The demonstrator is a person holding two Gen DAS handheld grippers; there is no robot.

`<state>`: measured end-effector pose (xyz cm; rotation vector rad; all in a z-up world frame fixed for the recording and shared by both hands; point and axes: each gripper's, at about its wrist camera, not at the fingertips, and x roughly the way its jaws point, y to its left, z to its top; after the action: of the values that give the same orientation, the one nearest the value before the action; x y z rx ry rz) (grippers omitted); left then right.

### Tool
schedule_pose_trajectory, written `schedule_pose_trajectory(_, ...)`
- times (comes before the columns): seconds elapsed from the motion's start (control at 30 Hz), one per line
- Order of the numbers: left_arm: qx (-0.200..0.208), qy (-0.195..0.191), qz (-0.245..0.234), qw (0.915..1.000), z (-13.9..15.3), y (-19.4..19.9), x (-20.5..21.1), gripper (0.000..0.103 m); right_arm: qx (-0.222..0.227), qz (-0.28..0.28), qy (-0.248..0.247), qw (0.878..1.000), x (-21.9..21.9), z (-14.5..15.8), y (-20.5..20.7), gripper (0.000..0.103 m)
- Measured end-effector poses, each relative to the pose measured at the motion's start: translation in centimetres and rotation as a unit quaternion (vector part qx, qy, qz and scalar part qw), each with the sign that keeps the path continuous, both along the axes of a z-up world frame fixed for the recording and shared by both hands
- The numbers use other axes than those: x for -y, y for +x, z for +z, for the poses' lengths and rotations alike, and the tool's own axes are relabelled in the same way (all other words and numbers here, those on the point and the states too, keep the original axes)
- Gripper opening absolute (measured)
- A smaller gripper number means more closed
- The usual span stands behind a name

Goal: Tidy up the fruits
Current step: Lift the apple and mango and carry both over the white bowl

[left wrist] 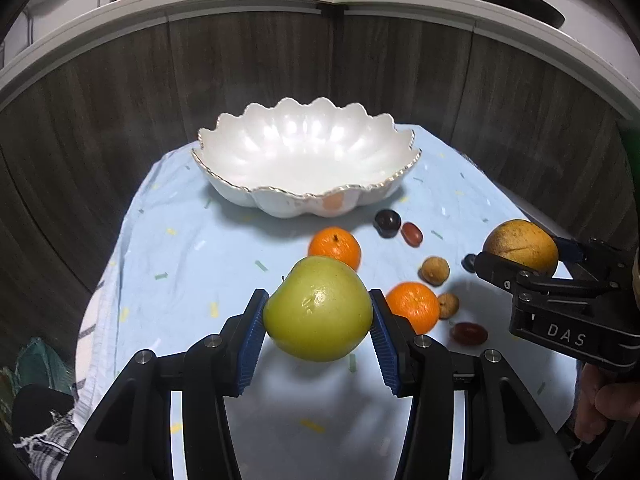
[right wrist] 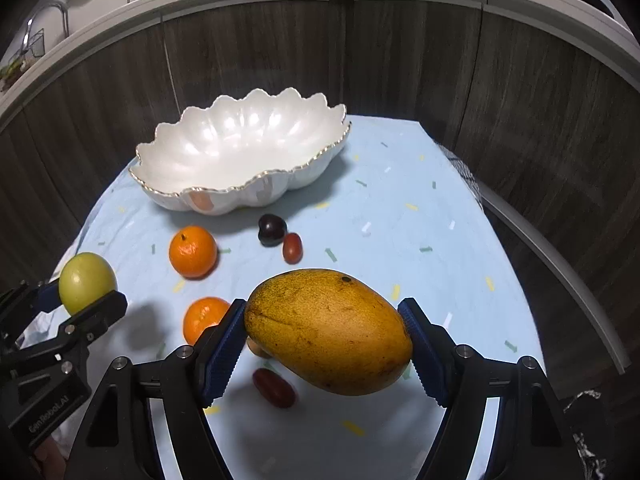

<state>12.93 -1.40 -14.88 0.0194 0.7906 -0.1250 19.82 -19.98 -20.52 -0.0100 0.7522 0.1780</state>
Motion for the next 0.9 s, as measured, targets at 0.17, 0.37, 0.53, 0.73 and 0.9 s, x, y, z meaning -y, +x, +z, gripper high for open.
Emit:
schedule_pose_trajectory(0.17, 0.003, -0.003, 0.01, 0.9999, 0.9, 0.3, -0.7, 0.049, 0.01, 0.005, 0.004, 1.0, -0.5, 1.2, 0.3, 0.076)
schedule_pose_trajectory(0.37, 0.013, -0.005, 0.021, 0.9997, 2.3, 1.1, -1.6, 0.049, 0.018, 0.008, 0.008, 1.0, -1.1, 2.7, 1.1, 0.076)
schedule_pose_trajectory(0.53, 0.023, -0.006, 0.03, 0.9993, 3.3, 1.9, -2.2, 0.049, 0.029, 0.009, 0.009, 1.0, -1.4, 3.8, 1.7, 0.076)
schedule_pose_trajectory(0.73, 0.035, -0.008, 0.033, 0.9988, 4.4, 3.1, -2.7, 0.049, 0.044, 0.011, 0.01, 0.999, -1.7, 5.2, 2.7, 0.076)
schedule_pose_trajectory(0.9, 0.044, -0.012, 0.032, 0.9984, 5.6, 4.3, -3.0, 0.049, 0.056, 0.009, 0.014, 0.998, -1.9, 6.5, 3.7, 0.076)
